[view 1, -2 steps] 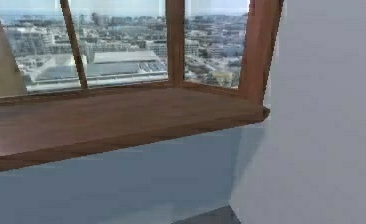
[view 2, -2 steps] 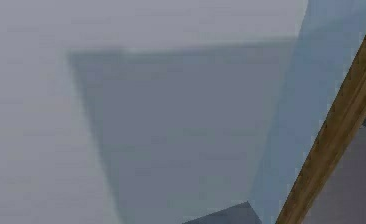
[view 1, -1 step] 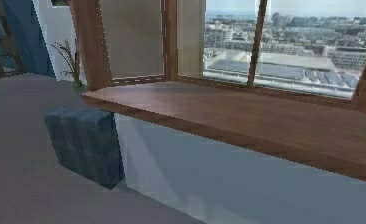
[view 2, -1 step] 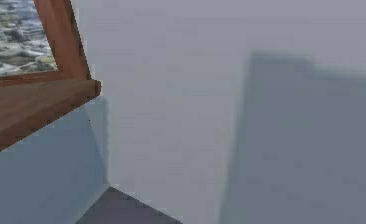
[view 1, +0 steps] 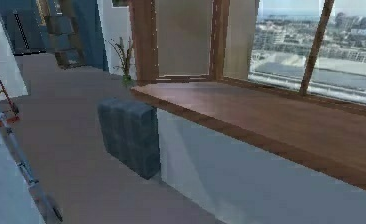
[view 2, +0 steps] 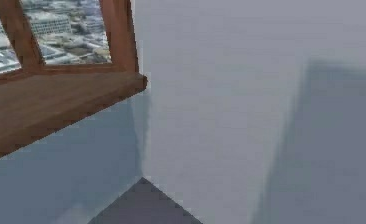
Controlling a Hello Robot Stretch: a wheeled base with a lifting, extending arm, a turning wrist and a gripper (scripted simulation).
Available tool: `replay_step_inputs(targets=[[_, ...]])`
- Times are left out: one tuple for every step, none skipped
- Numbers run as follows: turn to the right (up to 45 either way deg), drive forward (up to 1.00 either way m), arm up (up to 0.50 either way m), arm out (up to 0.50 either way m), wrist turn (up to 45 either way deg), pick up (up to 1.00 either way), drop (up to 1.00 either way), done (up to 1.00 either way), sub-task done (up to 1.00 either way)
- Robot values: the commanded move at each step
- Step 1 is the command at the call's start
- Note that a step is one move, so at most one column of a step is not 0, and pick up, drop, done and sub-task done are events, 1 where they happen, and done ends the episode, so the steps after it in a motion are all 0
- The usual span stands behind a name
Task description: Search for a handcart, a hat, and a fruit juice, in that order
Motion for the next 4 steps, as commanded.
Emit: replay_step_inputs(targets=[[0.0,0.40,0.00,0.00,0.0,0.00,0.00,0.00,0.00],[-39.0,0.00,0.00,0.00,0.0,0.00,0.00,0.00,0.00],[0.0,1.00,0.00,0.00,0.0,0.00,0.00,0.00,0.00],[0.0,1.00,0.00,0.00,0.0,0.00,0.00,0.00,0.00]])
